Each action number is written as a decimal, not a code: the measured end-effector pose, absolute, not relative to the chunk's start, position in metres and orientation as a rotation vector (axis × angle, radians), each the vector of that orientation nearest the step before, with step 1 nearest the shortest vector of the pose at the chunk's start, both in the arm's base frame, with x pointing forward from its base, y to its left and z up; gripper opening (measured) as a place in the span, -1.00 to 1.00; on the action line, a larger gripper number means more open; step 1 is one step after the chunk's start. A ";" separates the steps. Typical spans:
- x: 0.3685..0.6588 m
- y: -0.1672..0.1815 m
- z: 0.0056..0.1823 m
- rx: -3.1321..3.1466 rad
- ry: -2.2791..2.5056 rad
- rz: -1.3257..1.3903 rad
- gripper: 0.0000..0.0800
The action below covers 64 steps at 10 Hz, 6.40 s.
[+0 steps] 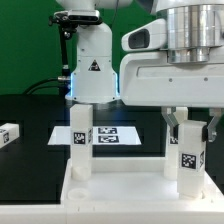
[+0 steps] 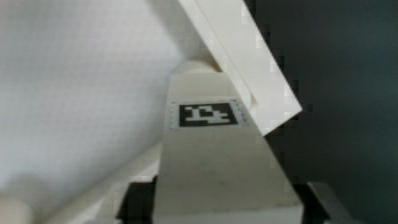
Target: Assemble desk
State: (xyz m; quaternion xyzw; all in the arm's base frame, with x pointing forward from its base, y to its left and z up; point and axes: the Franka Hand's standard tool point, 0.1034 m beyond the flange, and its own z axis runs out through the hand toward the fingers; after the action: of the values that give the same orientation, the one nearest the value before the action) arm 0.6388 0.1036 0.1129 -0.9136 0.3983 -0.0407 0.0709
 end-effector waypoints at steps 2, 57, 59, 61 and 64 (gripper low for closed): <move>0.636 0.107 0.112 -2.471 1.639 -0.062 -0.28; 0.637 0.112 0.112 -2.663 1.498 -0.099 -0.29; 0.636 0.113 0.112 -2.521 1.684 -0.082 -0.29; 0.636 0.113 0.112 -2.399 1.838 -0.063 -0.29; 0.639 0.120 0.113 -1.903 2.306 -0.013 -0.29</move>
Offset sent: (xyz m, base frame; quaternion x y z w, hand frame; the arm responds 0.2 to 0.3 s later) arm 0.0000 0.0000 0.0000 0.0000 0.0000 0.1296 0.9916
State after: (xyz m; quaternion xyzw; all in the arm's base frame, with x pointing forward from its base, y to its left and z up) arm 0.6386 0.1197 0.1134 -0.6347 0.7690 -0.0044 0.0759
